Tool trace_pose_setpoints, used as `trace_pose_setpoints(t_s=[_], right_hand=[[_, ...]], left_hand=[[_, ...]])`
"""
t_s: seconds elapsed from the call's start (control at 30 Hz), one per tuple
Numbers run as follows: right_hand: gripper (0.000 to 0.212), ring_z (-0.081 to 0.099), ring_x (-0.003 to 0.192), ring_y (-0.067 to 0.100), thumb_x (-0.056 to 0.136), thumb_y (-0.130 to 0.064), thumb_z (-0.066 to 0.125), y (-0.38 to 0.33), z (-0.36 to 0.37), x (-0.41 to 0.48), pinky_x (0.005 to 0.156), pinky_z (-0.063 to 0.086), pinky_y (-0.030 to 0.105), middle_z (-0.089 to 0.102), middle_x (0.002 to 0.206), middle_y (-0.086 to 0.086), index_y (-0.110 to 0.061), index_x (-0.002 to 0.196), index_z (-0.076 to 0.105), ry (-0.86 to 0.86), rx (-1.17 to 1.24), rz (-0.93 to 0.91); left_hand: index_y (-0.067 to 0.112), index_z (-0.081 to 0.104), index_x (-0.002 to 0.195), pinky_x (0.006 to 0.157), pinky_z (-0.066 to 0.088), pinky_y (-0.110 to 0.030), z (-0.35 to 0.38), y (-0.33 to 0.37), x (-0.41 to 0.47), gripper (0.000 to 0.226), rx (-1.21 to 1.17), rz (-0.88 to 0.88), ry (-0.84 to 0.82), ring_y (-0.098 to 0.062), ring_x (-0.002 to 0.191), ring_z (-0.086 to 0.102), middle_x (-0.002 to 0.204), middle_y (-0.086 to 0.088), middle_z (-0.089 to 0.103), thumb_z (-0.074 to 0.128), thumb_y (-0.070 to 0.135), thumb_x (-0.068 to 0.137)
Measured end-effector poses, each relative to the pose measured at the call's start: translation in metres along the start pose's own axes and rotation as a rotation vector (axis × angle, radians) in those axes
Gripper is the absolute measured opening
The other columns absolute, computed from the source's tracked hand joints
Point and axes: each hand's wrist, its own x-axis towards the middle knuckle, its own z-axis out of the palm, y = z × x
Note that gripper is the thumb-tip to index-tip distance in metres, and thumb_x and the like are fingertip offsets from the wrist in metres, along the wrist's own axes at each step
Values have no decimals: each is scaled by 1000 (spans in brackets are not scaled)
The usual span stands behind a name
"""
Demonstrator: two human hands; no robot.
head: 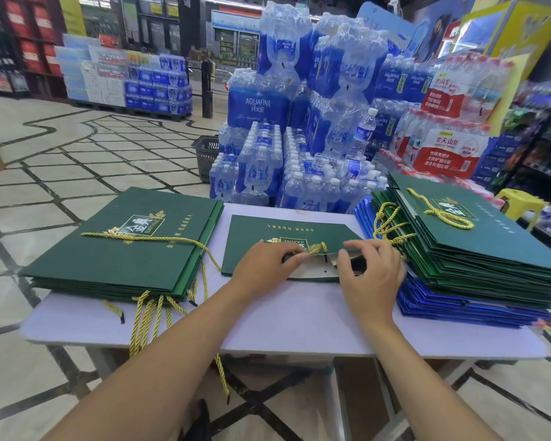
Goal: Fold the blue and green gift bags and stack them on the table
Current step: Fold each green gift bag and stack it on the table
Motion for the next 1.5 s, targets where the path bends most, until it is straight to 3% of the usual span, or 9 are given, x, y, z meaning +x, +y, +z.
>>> trace_pose_setpoints(t_s=[0.13, 0.3, 0.7, 0.77, 0.87, 0.97, 1.07, 1.2, 1.5], right_hand=[[19, 60, 73, 17, 92, -44, 66, -4, -1, -6, 61, 44, 32, 59, 69, -13, -30, 82, 72, -142, -54, 13], [33, 64, 79, 19, 92, -64, 57, 0, 6, -2, 63, 52, 34, 67, 71, -13, -37, 99, 76, -356, -203, 80], [33, 60, 54, 12, 92, -40, 58, -3, 3, 0, 59, 54, 38, 65, 55, -8, -22, 68, 70, -559, 129, 203], [46, 58, 59, 15, 98, -49, 50, -2, 3, 0, 55, 47, 37, 62, 57, -4, -18, 69, 66, -415, 99, 150], [32, 58, 82, 18, 97, -54, 55, 3, 4, 1, 63, 41, 33, 64, 77, -11, -29, 84, 70, -253, -55, 92], [33, 52, 107, 20, 88, -63, 59, 7, 11, 2, 88, 40, 38, 62, 106, -10, -37, 104, 70, -438, -312, 100], [22, 51, 105, 19, 89, -56, 61, 5, 14, 4, 83, 35, 36, 59, 100, -12, -36, 94, 68, -521, -318, 59], [17, 59, 91, 17, 96, -44, 62, 3, 10, 8, 77, 43, 36, 63, 88, -15, -30, 89, 63, -553, -51, 151], [21, 67, 78, 18, 97, -14, 57, -31, 15, 60, 71, 53, 33, 71, 89, 3, -14, 118, 57, -771, 346, 588]], left_hand=[[40, 66, 108, 118, 28, -48, 1, 0, 0, 43, -4, 11, -5, -5, 89, 64, 94, 20, 70, 36, 69, 96], [43, 64, 109, 113, 34, -50, 1, -2, 1, 39, 28, 49, -20, -1, 83, 60, 91, 22, 69, 37, 68, 96], [42, 64, 119, 121, 25, -49, 0, -1, -1, 25, 99, 11, -65, -2, 81, 53, 81, 27, 60, 52, 56, 101], [45, 63, 117, 120, 27, -52, 1, -2, -1, 30, 115, 18, -65, 0, 86, 56, 92, 27, 65, 55, 63, 94], [44, 63, 114, 117, 31, -52, 2, -2, -2, 39, 126, 47, -58, -1, 98, 60, 107, 24, 68, 57, 70, 86], [34, 60, 115, 102, 43, -40, -1, 2, -3, 34, 127, 102, 54, -11, 107, 56, 112, 15, 59, 68, 55, 90], [23, 52, 127, 98, 41, -36, -14, 4, -4, 62, 375, 38, 164, -21, 116, 50, 121, 3, 54, 67, 66, 84], [16, 18, 160, 124, 21, -50, -27, -6, -11, 109, 467, -251, -92, -30, 154, 18, 165, -9, 25, 54, 83, 81], [12, 8, 164, 128, 11, -47, -30, 6, -27, 117, 497, -314, -223, -24, 158, 12, 171, -3, 18, 43, 88, 83]])
